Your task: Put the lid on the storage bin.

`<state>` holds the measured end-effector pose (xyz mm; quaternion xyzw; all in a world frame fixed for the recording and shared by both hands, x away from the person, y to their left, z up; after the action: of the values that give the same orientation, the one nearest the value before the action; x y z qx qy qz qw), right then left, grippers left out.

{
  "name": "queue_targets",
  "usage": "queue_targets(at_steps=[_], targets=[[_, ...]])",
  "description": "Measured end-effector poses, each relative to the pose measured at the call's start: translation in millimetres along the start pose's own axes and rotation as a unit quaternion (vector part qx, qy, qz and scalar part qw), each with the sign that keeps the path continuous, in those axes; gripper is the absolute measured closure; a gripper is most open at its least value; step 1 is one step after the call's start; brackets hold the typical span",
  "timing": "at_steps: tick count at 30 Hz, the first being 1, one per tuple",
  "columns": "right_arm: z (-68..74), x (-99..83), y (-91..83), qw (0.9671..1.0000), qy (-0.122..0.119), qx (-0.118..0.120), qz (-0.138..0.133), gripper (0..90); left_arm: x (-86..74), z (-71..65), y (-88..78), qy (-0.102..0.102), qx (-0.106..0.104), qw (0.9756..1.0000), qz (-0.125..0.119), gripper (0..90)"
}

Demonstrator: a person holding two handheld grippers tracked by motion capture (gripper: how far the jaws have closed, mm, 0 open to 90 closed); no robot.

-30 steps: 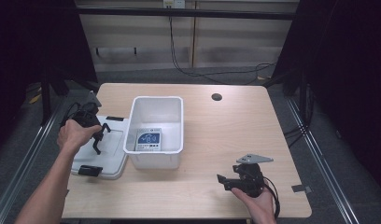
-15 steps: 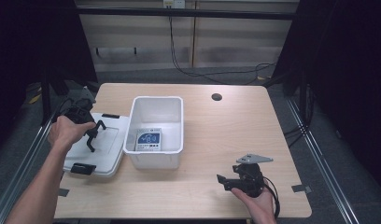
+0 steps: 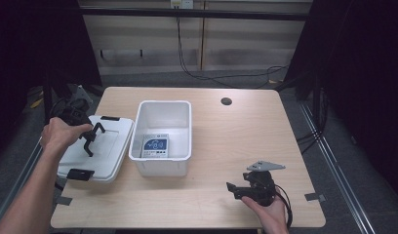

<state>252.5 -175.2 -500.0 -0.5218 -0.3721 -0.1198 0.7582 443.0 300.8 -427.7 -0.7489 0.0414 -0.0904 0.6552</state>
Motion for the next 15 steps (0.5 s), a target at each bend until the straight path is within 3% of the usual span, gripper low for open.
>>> queue_targets(at_steps=[15], targets=[[0.9,0.0,0.6,1.0000,-0.004,0.001,0.002,26.7,-0.6,-4.3,-16.8,0.005,-0.005,0.9999,-0.008,84.9]])
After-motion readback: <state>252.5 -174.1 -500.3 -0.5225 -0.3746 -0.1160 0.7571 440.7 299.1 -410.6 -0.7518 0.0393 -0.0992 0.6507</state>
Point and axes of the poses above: each handheld gripper's, and its own axes: y roughly forward along the jaws, x roughly out of its top, z roughly to its left, the point moved 6 cm from there along y, roughly forward along the jaws
